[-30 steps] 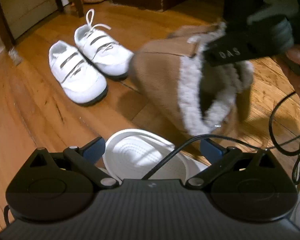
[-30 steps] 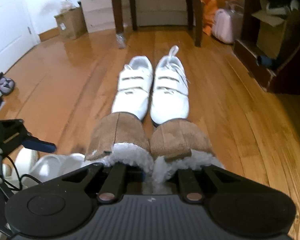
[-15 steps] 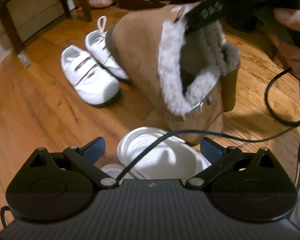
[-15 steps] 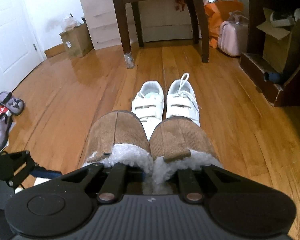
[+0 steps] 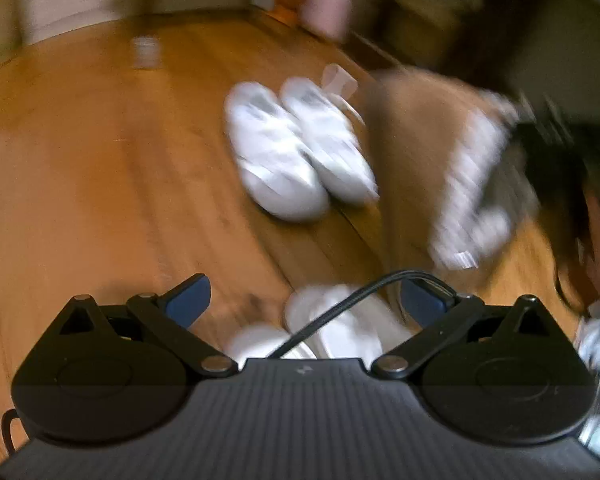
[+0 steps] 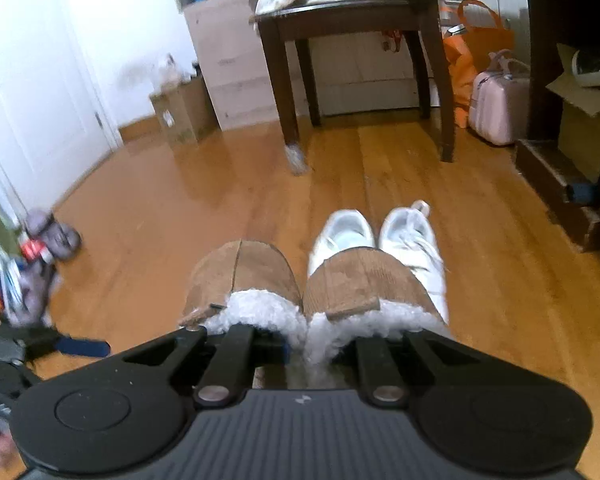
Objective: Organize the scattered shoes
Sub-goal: 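Set the slippers beside the sneakers and open the right gripper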
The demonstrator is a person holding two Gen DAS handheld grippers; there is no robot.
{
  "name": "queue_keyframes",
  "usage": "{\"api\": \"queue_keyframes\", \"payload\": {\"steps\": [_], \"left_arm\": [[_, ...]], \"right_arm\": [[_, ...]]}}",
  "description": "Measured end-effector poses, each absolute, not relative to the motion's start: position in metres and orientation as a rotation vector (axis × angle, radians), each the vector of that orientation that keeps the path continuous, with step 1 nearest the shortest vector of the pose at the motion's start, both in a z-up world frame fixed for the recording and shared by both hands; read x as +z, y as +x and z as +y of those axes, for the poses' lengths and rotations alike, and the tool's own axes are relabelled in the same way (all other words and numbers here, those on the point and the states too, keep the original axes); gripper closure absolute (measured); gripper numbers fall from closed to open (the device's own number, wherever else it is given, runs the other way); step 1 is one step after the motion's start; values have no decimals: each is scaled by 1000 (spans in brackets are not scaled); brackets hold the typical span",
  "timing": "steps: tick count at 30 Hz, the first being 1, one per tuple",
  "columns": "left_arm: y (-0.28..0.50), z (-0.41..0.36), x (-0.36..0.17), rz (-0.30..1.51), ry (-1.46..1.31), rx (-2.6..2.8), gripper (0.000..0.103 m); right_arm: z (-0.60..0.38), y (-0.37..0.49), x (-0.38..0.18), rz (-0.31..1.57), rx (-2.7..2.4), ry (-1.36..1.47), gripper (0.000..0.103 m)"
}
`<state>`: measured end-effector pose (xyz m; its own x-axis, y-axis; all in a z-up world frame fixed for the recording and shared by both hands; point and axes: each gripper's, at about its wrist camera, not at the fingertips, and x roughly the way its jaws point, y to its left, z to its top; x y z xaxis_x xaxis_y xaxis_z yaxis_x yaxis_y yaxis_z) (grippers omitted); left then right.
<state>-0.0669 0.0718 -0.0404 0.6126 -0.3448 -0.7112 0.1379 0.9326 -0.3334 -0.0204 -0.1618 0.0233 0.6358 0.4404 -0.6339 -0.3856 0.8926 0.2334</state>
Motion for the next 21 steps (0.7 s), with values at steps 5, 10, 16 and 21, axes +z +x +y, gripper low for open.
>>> {"api": "queue_keyframes", "payload": {"steps": [5,10,16,21], "left_arm": [[-54,115,-40,859,-336,-171,0],[-60,137,-36,856,-226,-60,0],[-59,172,-47,887,-207,20,0],[-47,189,-63,947,-206,48,0]], "right_arm": [[-122,3,35,721,534,150,90],[-84,24,23,748,581,187,90],[-43,73,-12,889,540,249,90],[-30,115,-48,1035,475,376,89]]}}
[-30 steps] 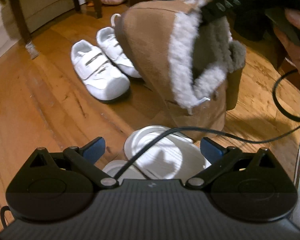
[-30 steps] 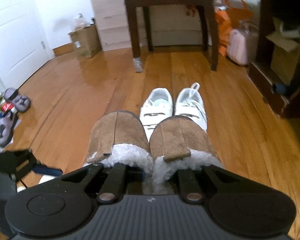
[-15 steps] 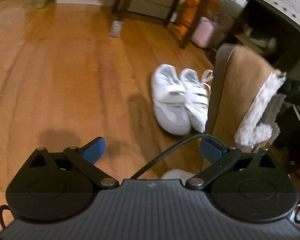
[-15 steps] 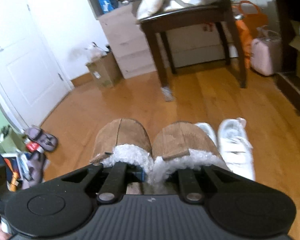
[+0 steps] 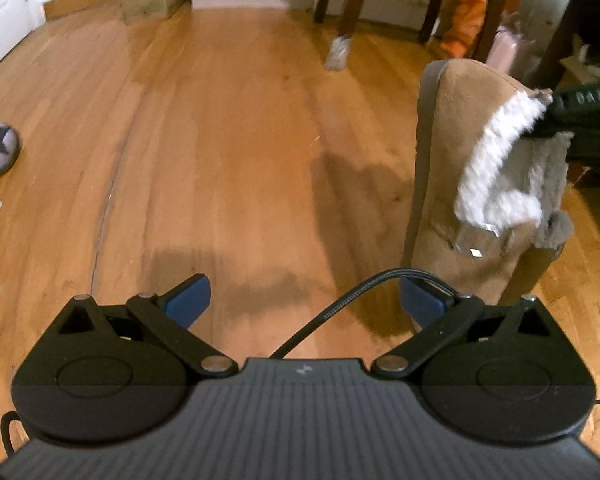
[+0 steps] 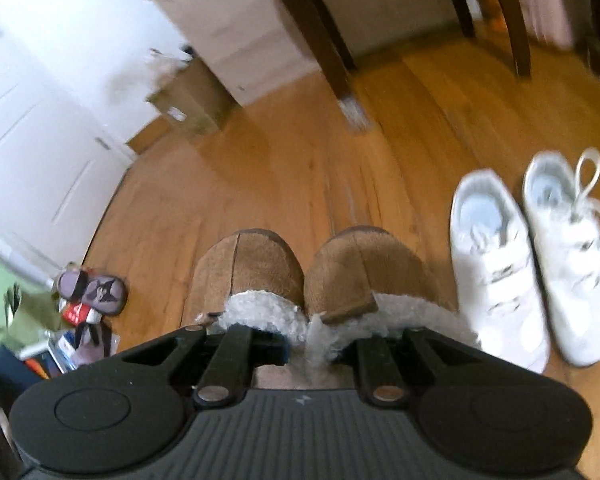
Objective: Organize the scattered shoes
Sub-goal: 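Set the slippers beside the sneakers and open the right gripper, then reach the right gripper into the white charm clogs and grasp them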
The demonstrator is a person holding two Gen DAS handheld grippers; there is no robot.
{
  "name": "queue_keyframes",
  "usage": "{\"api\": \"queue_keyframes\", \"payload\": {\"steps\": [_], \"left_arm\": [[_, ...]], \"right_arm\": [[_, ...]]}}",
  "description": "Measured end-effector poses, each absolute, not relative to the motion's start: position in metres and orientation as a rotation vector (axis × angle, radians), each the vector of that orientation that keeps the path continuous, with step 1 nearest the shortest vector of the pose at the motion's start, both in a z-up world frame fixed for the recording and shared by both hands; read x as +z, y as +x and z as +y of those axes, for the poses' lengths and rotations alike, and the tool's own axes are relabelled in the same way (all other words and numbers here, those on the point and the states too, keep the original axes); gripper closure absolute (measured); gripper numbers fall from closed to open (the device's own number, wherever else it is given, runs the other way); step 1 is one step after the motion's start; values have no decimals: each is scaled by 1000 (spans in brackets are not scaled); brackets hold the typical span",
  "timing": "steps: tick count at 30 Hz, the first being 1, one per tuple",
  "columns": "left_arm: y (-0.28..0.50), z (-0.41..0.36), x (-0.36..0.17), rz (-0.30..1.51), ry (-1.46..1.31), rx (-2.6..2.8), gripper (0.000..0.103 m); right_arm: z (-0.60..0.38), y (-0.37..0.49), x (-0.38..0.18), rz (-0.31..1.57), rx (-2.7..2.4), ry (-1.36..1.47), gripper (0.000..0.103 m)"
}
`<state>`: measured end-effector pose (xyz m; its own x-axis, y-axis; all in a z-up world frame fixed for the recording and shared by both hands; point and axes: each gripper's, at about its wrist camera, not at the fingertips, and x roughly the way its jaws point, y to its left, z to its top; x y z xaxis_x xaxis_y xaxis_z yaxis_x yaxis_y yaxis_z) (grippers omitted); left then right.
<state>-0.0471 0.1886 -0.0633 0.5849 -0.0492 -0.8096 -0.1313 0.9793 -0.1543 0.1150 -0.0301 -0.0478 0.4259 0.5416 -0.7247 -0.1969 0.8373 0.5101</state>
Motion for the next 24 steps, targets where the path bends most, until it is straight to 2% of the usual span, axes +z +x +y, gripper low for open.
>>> {"api": "queue_keyframes", "payload": {"steps": [4,7,9,11,24], "left_arm": [[-41,196,-73,938,-218,66,0],[-34,196,-84,974,-204,51,0],[-31,193,-90,995,-182,52,0],[-30,189,-95,1019,-173,52,0],[-49,168,-96,1162,-395,-83,0]], "right_arm": [[-13,157,-74,1083,425,331,89],[11,182,-98,1131,428,206,79],[15,184,-104,1128,415,177,38],[10,172,-101,1105,450,183,25],[-89,57,-120,1285,561,150,25]]}}
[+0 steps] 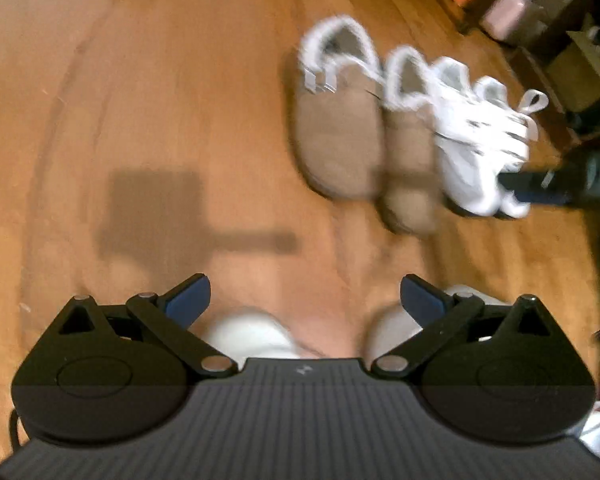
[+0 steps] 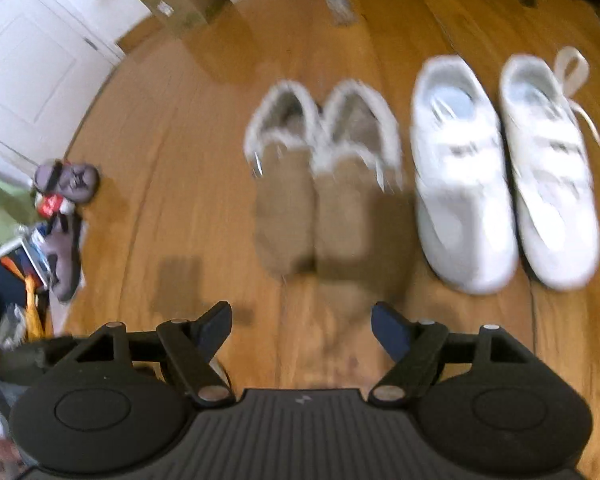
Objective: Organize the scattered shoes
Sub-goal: 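Reach the right gripper into the white charm clogs and grasp them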
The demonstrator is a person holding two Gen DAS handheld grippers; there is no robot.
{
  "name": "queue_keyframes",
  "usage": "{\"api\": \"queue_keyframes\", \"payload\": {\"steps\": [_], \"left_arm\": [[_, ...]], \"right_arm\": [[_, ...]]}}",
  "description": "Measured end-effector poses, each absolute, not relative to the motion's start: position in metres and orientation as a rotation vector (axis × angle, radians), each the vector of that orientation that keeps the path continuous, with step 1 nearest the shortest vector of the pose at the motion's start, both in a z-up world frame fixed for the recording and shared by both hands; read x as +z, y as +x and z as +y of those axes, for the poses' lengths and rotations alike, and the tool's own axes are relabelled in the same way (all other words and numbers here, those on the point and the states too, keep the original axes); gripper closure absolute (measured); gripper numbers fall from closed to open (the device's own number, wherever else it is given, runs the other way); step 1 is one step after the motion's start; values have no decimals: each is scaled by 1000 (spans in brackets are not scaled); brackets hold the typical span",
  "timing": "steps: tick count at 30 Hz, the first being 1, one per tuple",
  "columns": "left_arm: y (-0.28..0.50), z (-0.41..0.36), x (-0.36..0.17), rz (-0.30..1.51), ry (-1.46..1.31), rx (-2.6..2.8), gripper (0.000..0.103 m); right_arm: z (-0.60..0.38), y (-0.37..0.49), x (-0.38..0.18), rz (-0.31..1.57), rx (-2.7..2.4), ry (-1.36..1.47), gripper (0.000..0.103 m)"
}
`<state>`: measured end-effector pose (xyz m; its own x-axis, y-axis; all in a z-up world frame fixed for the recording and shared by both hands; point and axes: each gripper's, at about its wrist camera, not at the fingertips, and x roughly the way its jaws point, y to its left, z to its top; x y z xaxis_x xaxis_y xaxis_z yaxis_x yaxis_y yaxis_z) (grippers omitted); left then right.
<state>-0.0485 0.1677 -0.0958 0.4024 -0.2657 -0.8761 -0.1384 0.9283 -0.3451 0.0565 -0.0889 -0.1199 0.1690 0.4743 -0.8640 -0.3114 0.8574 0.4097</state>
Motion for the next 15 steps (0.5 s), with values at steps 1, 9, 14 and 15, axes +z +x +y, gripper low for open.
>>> {"api": "queue_keyframes", "payload": {"steps": [1,9,14,15], "left_arm": [[-52,161,-94,1166,-370,-86,0],[-93,95,-95,1287,-31,-158,0],[-113,73,-103,1341,50,-205,0],[-115,71,-104,1345,61,-211,0]], "right_arm": [[-93,51,-121,1315,575,160,25],[-105,-18,-148,1615,624,49,25],[-111,-33,-153,1691,597,80,25],[-112,-33,-154,1693,582,70,25]]}}
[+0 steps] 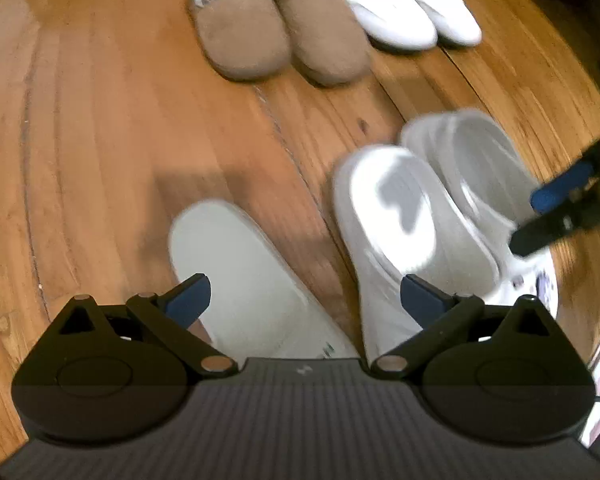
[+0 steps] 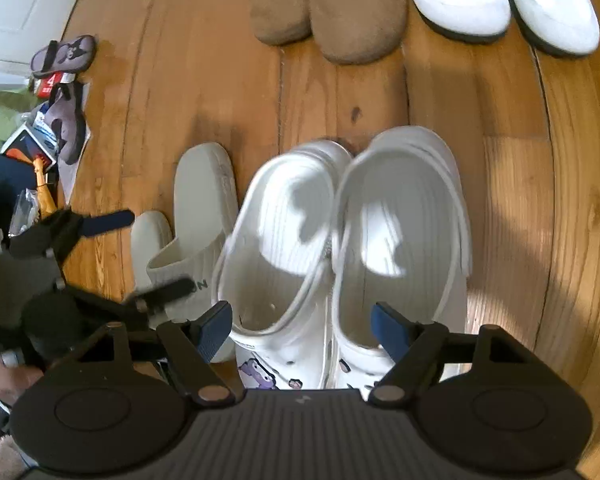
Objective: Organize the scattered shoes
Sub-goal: 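Reach the right gripper into the white charm clogs and grasp them, then lift the charm clogs with the right gripper and carry toward the slippers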
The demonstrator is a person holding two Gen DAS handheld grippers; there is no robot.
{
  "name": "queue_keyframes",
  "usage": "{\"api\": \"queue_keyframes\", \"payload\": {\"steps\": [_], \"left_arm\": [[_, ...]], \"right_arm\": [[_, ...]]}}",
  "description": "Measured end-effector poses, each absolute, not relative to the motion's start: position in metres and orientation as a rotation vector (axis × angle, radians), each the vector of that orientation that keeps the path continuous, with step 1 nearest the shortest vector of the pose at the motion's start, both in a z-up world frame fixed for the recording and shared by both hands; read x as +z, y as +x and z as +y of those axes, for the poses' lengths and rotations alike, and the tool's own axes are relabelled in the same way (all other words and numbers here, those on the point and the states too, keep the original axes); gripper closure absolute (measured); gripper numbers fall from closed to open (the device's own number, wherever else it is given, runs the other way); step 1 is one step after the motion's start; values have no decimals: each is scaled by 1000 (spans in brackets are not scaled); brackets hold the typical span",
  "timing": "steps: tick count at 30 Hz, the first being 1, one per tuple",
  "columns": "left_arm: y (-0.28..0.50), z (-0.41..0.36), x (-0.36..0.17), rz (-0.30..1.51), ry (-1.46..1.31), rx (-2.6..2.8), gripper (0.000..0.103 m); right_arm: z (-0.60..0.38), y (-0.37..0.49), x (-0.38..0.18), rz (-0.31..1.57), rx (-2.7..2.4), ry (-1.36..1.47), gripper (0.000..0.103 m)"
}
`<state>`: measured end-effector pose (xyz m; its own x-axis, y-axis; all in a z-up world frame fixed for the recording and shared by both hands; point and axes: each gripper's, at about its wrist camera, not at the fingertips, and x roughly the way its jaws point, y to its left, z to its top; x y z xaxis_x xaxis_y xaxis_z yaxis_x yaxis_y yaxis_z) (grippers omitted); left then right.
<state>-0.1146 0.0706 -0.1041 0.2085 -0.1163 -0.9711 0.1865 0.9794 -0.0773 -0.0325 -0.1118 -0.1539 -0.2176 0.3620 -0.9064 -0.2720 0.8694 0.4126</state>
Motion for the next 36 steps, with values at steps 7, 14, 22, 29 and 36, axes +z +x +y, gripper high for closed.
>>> {"api": "queue_keyframes", "payload": {"steps": [7,14,22,29,36], "left_arm": [[-127,44,-106,1342,169,-263,0],[-132,31,-103,1324,236,-310,0],[-133,30,-107,1338,256,-317,0],[-135,35,-107,1331,279,-306,0],[-134,48,-113,1356,249,-285,0]], "right_arm": [[-108,-24,-156,1751,569,-31,25],[-106,-12,-163,1795,543,-35,25],[-90,-11,-177,1826,550,-85,22],[-83,-1,-195,1850,461,-99,18],[-68,-6,-210,1889,465,-166,14]]}}
